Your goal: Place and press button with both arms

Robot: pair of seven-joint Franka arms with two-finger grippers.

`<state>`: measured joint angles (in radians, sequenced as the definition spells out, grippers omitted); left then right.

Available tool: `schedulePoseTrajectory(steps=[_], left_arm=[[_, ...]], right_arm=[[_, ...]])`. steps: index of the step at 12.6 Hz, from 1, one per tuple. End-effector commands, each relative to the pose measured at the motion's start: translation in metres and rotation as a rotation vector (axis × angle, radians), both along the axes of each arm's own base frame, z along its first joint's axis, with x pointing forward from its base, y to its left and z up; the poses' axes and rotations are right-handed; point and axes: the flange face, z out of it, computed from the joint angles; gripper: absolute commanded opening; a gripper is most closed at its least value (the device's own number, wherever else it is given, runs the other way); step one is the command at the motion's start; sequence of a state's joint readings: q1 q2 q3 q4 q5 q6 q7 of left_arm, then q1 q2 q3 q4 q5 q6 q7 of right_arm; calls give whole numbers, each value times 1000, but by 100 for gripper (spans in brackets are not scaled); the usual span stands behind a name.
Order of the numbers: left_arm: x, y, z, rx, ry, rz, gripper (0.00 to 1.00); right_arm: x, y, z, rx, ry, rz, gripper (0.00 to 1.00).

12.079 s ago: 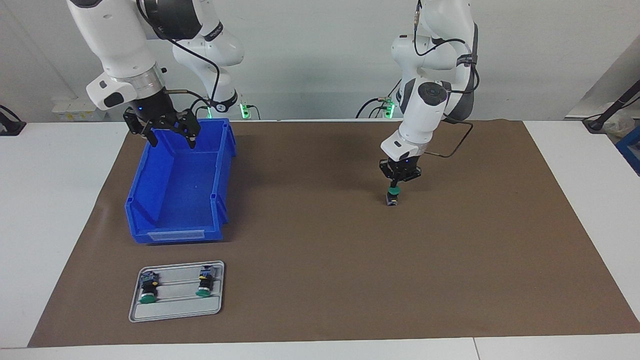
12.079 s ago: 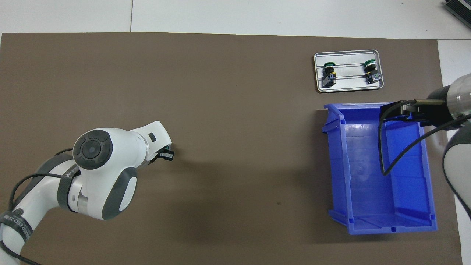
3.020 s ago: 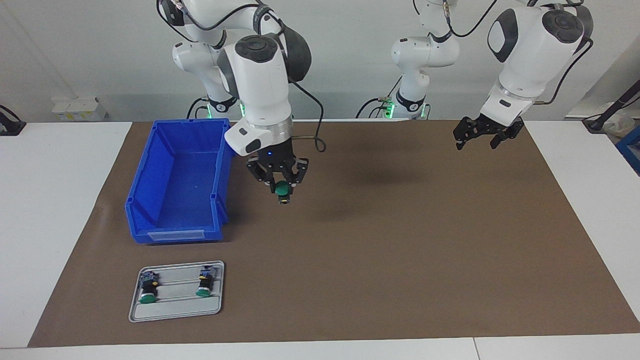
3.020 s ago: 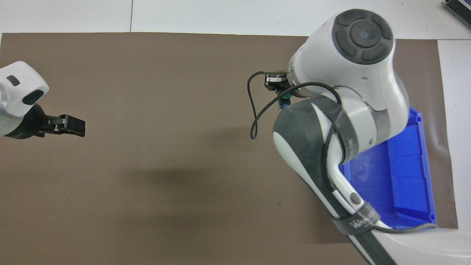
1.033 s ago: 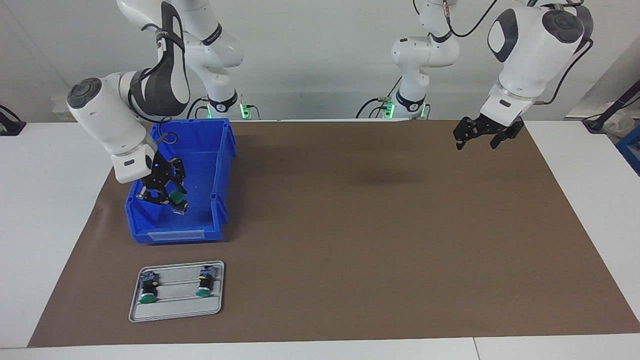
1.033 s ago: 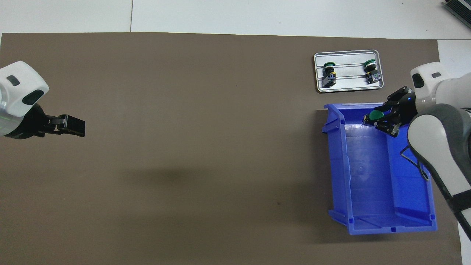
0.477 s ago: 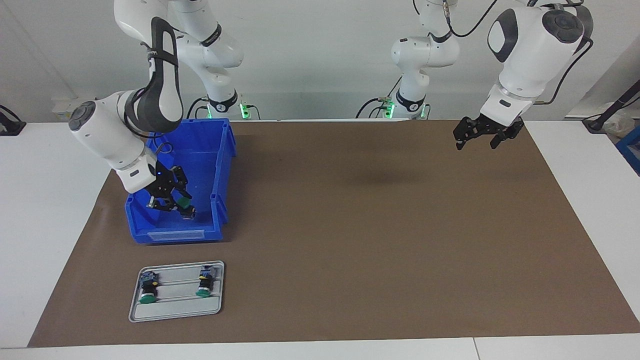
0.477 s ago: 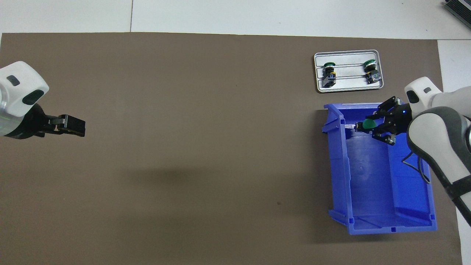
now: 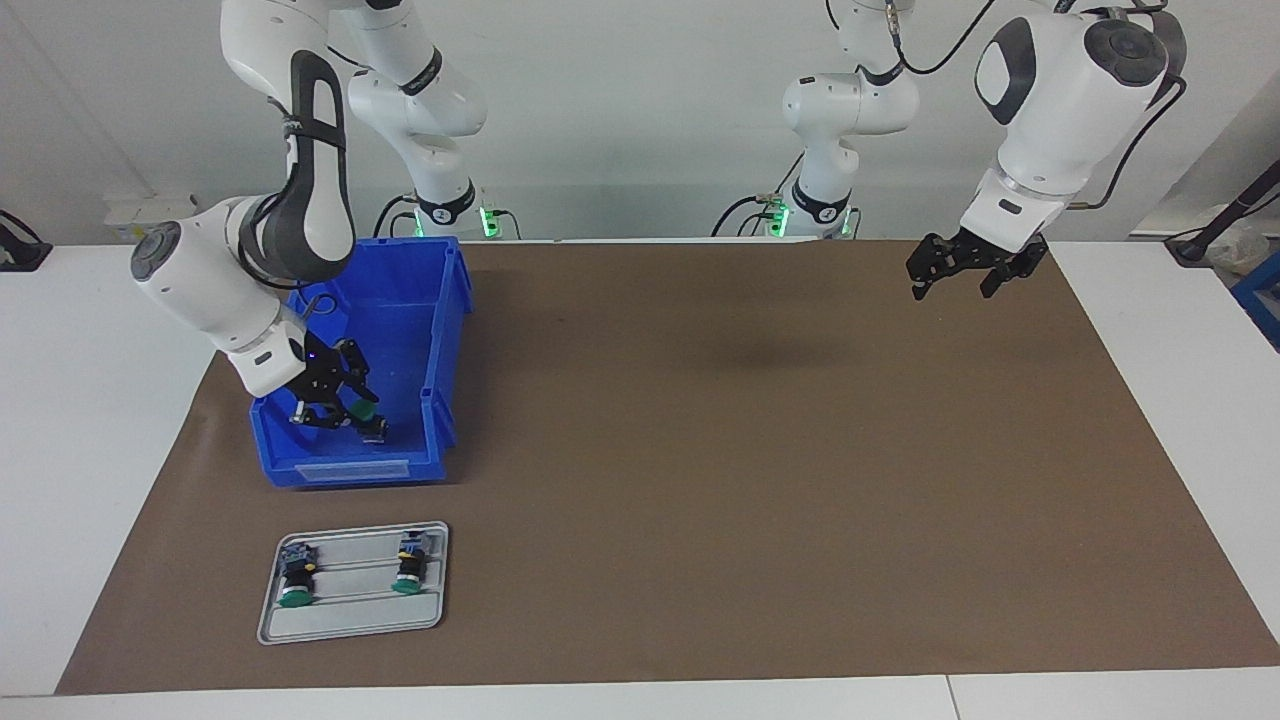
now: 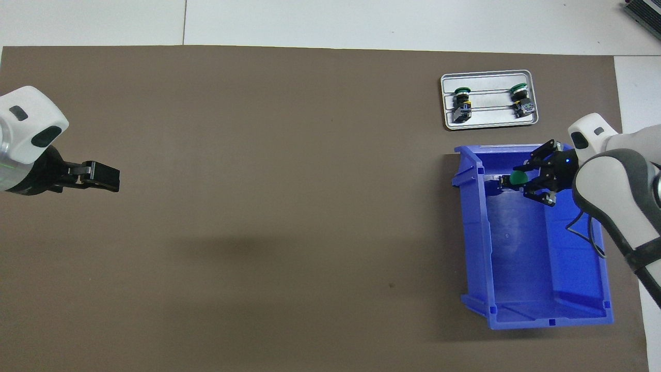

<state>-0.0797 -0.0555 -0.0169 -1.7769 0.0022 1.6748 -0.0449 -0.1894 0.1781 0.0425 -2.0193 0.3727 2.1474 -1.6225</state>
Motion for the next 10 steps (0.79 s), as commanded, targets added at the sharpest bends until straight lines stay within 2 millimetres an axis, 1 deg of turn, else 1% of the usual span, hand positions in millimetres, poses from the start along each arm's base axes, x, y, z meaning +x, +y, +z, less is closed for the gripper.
schedulePoseTrajectory(steps=[1,2,3,4,6,8,10], left_arm=[[-7,3,3,17,-10,6,100],[-7,3,3,17,-10,6,100],[-7,3,3,17,-10,6,100],[-7,3,3,17,-10,6,100],[-7,3,3,17,-10,6,100],[-7,3,3,17,-10,6,100],[-7,3,3,17,-10,6,100]], right_arm=[[-4,0,-6,28,-30,-6,19],[-4,0,-6,28,-30,-7,47],[-4,0,-6,28,-30,-7,67],[-3,1,-5,29,-30,-5,76],[0,2,-1,28,-38,-9,98],[7,3,18,31,-55,-16,99],[5,5,38,30,-62,-84,99]])
